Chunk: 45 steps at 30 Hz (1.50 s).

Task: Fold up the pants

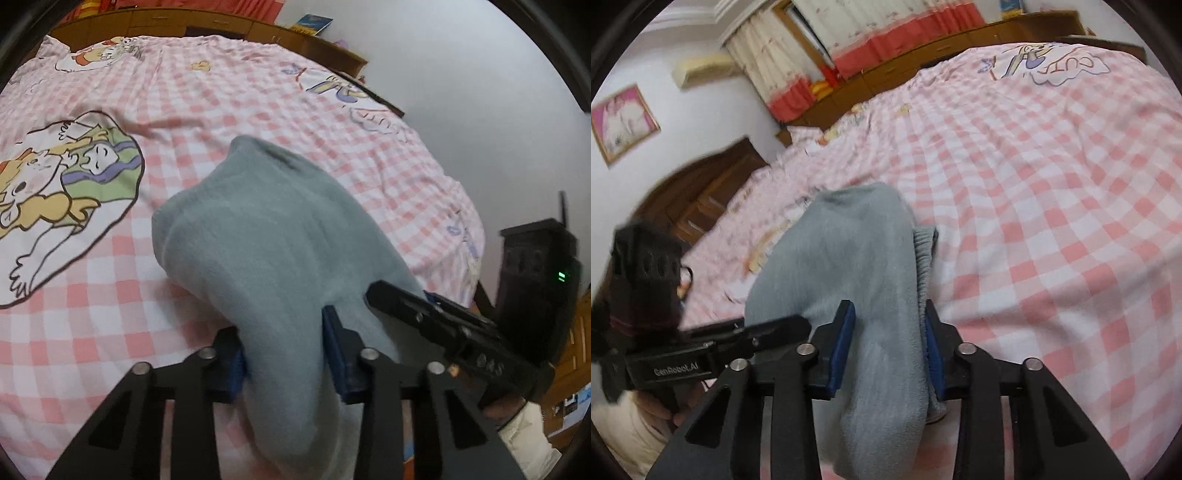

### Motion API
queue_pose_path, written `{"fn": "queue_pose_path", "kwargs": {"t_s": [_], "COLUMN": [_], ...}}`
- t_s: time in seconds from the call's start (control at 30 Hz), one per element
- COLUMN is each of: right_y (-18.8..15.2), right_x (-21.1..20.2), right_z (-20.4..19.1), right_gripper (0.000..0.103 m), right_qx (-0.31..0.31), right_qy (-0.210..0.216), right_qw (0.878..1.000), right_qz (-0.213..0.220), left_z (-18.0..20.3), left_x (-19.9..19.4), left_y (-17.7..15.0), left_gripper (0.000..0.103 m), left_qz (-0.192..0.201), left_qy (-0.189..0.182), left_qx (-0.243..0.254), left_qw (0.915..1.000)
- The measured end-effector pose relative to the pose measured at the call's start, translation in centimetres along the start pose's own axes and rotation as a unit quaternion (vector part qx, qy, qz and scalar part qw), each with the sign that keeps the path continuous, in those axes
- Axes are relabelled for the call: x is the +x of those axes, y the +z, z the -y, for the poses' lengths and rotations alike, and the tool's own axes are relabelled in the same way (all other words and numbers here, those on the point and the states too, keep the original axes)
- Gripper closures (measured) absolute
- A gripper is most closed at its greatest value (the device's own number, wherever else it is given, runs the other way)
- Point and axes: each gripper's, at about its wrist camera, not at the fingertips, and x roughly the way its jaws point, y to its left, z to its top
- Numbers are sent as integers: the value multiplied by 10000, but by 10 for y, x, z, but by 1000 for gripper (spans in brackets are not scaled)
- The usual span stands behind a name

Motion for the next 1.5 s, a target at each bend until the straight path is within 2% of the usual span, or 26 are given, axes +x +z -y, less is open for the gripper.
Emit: {"fn": "queue_pose_path", "kwargs": {"t_s": [0.03,0.13,0.3,0.57,0.73,0.87,1.0,1.07,1.23,1.33,1.5], "right_y": [2,1,-3,-4,-22,-38,-55,-57,-56,-53,-43], "right_x": [-3,-5,15,61,99,135,159,161,161,160,150], "right_z": [-7,-43,-95,-171,-214,-227,-228,-225,-223,-230,-240], "right_gripper": [78,78,78,78,78,78,78,78,77,76,76], "right_qx": [44,-323,-492,-694,-710,-741,-840,-847,-933,-1099,-1213], "right_qy": [177,-16,149,487,615,479,147,146,192,46,-92], "right_qw": [9998,9994,9987,9963,9950,9942,9928,9923,9902,9884,9864], "right_qz": [8,103,6,-114,-335,-608,-844,-894,-1020,-1048,-1108], "left_z": [0,-1,-23,-94,-143,-190,-229,-242,-258,-259,-250], "left_x": [-6,-32,-79,-146,-178,-179,-162,-156,-155,-156,-168], "left_y": [1,1,2,6,-1,-7,-23,-32,-41,-41,-41], "left_gripper": [68,69,71,71,71,71,70,65,51,50,50], "left_qz": [31,245,555,764,850,625,336,383,576,580,510], "left_qy": [-42,7,189,480,754,838,798,719,544,505,864], "left_qx": [12,229,213,26,-52,-152,-325,-467,-752,-825,-674], "left_qw": [10000,9994,9981,9959,9935,9944,9957,9956,9940,9936,9927]}}
